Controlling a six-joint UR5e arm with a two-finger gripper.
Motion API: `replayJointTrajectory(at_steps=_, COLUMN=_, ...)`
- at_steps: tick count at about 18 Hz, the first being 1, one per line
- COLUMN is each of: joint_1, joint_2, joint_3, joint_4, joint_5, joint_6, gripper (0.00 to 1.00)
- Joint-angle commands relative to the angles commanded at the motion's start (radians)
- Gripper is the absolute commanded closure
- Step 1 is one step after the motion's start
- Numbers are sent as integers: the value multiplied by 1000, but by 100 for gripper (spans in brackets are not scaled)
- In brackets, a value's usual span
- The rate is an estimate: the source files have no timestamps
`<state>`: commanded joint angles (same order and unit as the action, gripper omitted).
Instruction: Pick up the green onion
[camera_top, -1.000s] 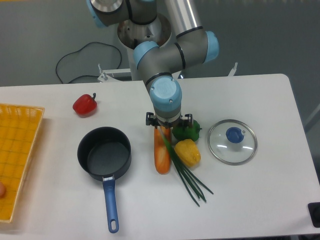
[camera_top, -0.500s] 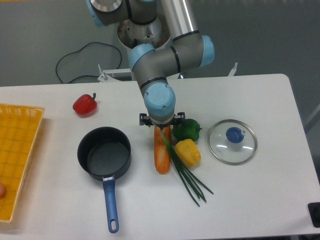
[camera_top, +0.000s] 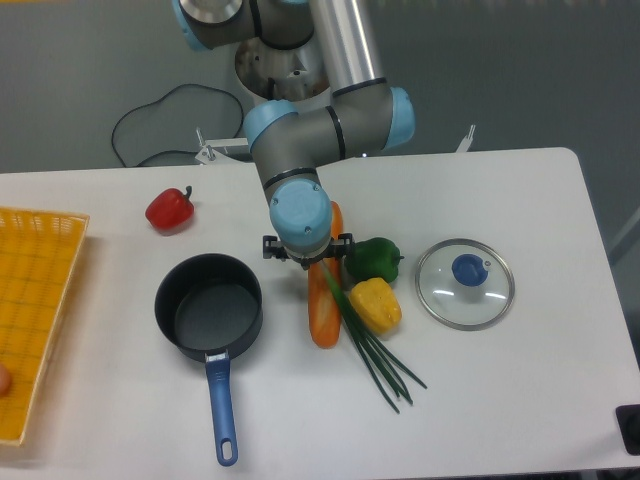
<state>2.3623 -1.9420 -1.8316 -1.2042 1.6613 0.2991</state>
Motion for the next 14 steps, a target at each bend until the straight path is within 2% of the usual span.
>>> replayJointTrajectory(at_steps=3, joint_1=0, joint_2=2, joint_3=0, joint_4=0, joint_5=0, joint_6=5, gripper=11)
replayJointTrajectory(at_steps=7, joint_1=0, joint_2=2, joint_3=2, joint_4=0, joint_5=2, joint_6=6, gripper=27)
replayJointTrajectory(at_steps=14, joint_1=-2, joint_2=0, joint_3=21, joint_4=-2, joint_5=3, joint_6=6, gripper=81)
